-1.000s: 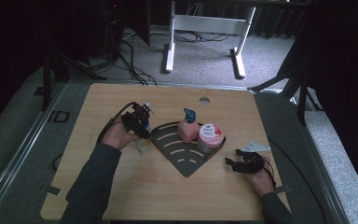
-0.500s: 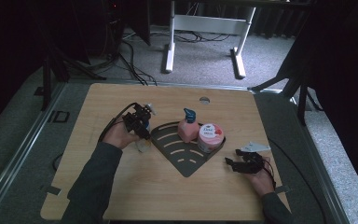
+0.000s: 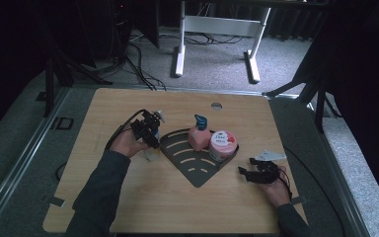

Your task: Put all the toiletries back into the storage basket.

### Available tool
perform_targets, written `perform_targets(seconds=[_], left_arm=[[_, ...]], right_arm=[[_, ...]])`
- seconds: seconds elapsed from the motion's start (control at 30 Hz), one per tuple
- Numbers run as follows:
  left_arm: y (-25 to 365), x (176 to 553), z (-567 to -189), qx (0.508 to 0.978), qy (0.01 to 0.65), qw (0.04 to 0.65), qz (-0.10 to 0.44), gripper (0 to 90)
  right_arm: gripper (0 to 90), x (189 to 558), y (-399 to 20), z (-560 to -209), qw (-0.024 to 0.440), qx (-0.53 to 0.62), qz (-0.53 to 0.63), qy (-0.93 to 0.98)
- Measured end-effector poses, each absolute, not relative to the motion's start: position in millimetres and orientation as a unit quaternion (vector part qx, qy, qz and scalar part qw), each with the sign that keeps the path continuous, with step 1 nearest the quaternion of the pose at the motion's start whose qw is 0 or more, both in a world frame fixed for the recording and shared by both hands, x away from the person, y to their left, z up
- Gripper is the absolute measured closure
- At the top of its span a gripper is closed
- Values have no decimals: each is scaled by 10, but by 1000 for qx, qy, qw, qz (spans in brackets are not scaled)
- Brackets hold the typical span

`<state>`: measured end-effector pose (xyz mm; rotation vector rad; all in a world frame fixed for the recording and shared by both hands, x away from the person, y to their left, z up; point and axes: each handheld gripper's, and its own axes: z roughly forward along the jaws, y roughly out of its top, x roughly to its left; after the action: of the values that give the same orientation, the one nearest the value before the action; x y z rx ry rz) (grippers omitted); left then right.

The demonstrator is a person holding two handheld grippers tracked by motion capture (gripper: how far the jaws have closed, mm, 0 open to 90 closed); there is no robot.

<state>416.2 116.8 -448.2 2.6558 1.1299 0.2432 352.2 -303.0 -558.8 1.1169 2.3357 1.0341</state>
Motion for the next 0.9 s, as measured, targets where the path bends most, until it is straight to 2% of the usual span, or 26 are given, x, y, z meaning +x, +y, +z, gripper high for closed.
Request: perform_targets(seconds=[0.2,0.33,0.9], left_arm=[[1157,4165,-4509,909,389,125,76,492],[1156,4160,-4506,912,383,127,69,538],[1132,4137,-4496,915,379,119,75,555]], right_arm=[[347,3522,-3030,-5588,176,394,365,825],[346,3522,-3030,-5588,176,394,365,825],[346,3522,-3030,-5587,176,394,365,825]])
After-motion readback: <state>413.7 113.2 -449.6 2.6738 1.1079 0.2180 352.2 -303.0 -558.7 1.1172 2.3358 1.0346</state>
